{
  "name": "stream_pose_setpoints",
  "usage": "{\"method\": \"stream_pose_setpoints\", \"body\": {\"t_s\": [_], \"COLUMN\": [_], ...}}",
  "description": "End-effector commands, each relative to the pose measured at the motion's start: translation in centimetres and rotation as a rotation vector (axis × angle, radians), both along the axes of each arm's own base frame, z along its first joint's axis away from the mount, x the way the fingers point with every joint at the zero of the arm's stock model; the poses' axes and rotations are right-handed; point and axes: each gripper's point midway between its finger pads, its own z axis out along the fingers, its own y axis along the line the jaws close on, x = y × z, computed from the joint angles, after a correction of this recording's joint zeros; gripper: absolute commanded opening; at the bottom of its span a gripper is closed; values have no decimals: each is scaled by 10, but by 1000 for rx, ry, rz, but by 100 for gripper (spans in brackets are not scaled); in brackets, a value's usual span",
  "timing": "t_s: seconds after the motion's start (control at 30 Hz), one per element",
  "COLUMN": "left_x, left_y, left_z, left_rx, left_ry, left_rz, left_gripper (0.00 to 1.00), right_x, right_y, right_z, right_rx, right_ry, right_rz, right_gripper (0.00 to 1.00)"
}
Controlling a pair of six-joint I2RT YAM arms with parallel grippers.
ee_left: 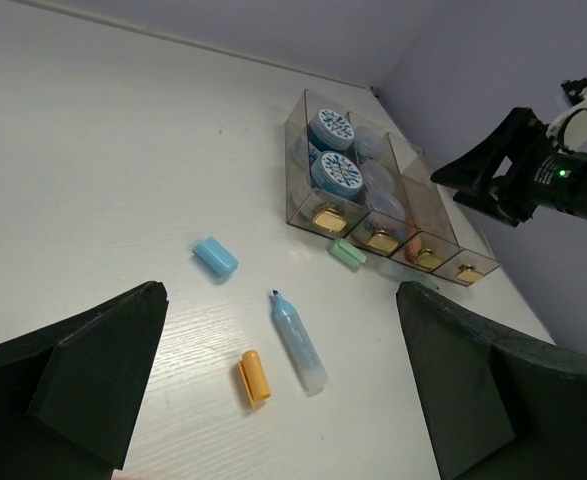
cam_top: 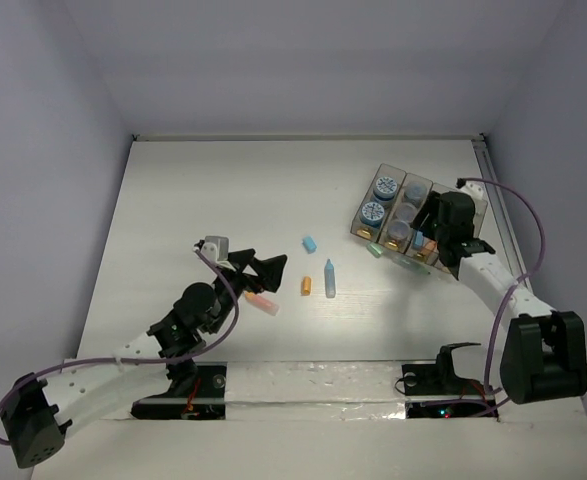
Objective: Sort the stationery into containers
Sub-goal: Pick up the pen from the center of the board.
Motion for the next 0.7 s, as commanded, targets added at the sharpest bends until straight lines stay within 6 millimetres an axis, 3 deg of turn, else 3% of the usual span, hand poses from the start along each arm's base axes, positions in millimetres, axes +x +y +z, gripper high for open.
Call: {"method": "stream_pose_setpoints", "body": {"t_s": [0.0, 0.07, 0.1, 0.17, 0.23, 0.37, 0.43, 0.67], "left_x": [3, 5, 7, 7, 9, 11, 13, 16], "left_y": [-4, -4, -3, -3, -2, -1, -1, -2], "left_z": [34, 31, 31, 30, 30, 28, 29, 12], "left_rx": [-57, -41, -38, -34, -34, -20, -16, 46], "left_ry": [-62, -58, -56, -55, -48, -38, -34, 22], "left_rz": [-1, 9, 16, 21, 33, 45, 52, 67], "left_gripper": [99, 99, 99, 99, 99, 99, 99, 99], "right_x": [-3, -16, -26, -36, -54, -79, -83, -88], "right_y": [50, 69, 91, 114, 146, 193, 207, 250], "right_z": [26, 21, 18, 13, -2, -34, -50, -68], "right_rx": [-25, -58, -62, -53, -34, -40, -47, -55], "right_ry": [-13, 35, 59, 84, 145, 260, 301, 325], "right_rz": [185, 253, 323, 403, 511, 644, 671, 770], "right_gripper": [66, 66, 66, 66, 65, 63, 63, 63]}}
